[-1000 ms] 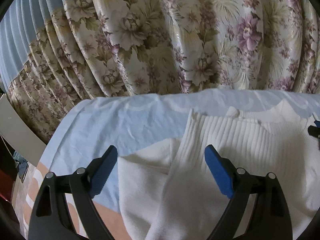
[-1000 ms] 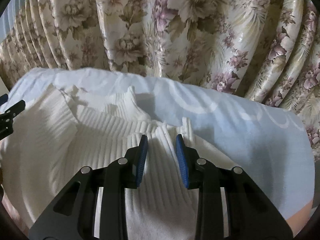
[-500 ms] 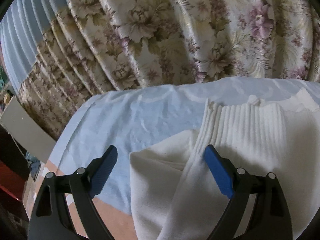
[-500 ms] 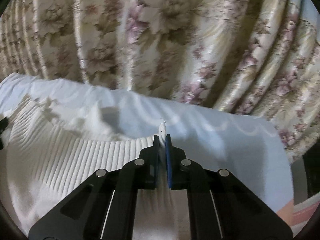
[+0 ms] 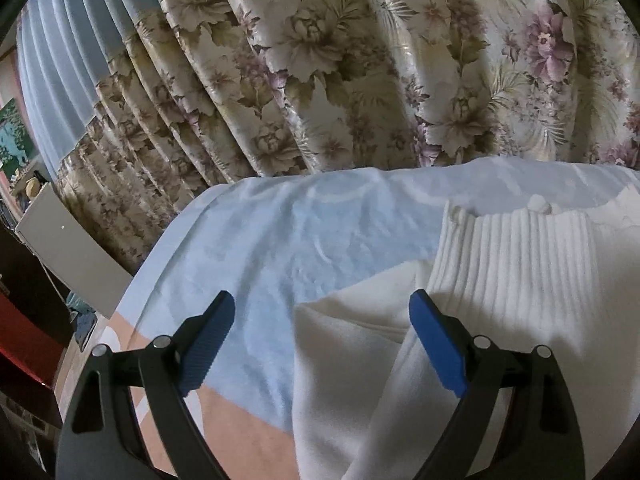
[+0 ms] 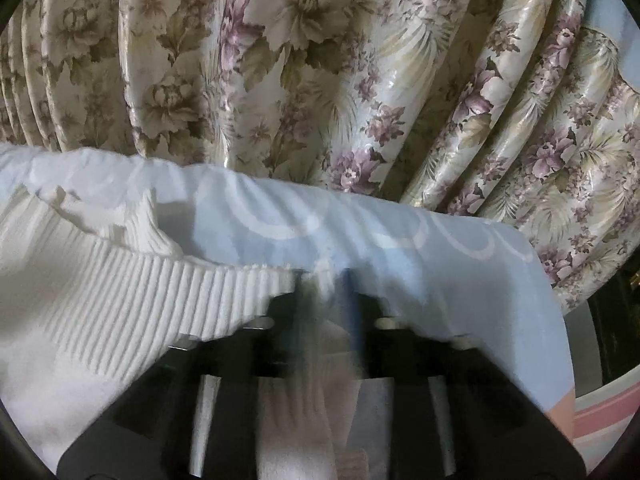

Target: Fold small clothes

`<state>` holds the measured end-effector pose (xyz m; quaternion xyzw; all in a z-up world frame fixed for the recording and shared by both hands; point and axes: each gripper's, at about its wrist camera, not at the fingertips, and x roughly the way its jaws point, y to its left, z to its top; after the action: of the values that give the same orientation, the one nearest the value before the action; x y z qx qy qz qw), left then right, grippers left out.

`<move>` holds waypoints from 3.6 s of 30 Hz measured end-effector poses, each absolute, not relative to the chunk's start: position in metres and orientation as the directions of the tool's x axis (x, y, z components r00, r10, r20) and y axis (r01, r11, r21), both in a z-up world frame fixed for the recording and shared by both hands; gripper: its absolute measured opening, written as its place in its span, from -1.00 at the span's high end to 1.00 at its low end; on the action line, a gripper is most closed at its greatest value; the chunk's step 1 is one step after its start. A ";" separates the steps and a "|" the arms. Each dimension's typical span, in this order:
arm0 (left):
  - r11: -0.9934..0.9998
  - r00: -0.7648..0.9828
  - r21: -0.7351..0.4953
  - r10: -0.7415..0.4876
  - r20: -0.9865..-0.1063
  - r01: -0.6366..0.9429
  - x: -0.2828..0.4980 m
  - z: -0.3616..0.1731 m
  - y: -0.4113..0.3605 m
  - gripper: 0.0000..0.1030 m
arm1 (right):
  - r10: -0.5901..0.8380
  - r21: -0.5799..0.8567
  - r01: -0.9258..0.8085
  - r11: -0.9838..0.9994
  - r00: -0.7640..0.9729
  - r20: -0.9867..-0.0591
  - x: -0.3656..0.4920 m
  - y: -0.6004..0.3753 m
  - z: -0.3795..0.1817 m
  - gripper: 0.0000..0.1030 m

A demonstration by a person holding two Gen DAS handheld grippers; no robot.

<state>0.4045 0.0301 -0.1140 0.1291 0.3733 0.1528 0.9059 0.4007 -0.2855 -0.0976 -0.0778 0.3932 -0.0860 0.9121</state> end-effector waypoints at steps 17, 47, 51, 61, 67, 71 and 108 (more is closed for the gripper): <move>0.970 0.782 0.219 0.218 -0.584 -0.107 0.272 -0.058 0.049 -0.74 | -0.144 -0.118 0.086 0.989 0.708 -0.691 0.259 -0.326 -0.072 -0.59; 0.958 0.721 0.285 0.213 -0.660 -0.022 0.290 -0.130 -0.061 -0.81 | 0.095 0.133 0.017 0.991 0.612 -0.785 0.308 -0.320 -0.139 -0.58; 0.954 0.723 0.299 0.224 -0.653 -0.026 0.289 -0.130 -0.062 -0.85 | 0.172 0.188 -0.038 0.981 0.613 -0.771 0.308 -0.319 -0.137 -0.12; 0.954 0.728 0.292 0.158 -0.667 0.060 0.252 -0.126 -0.090 -0.85 | 0.164 0.167 -0.054 0.985 0.615 -0.771 0.305 -0.307 -0.125 0.62; 0.946 0.703 0.322 0.196 -0.684 0.050 0.256 -0.139 -0.094 -0.91 | 0.140 0.148 -0.042 0.988 0.641 -0.754 0.300 -0.303 -0.113 0.65; 0.939 0.702 0.340 0.211 -0.680 0.046 0.256 -0.140 -0.095 -0.94 | 0.145 0.156 -0.043 0.987 0.661 -0.737 0.299 -0.302 -0.097 0.66; 0.936 0.657 0.236 0.352 -0.666 -0.262 0.268 -0.099 0.150 -0.96 | 0.258 0.115 -0.261 0.959 0.625 -0.737 0.349 -0.027 -0.056 0.67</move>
<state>0.2680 0.1502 -0.0994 0.0595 0.3778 0.1691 0.9084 0.3489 -0.0275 -0.0555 -0.0014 0.4084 0.1440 0.9013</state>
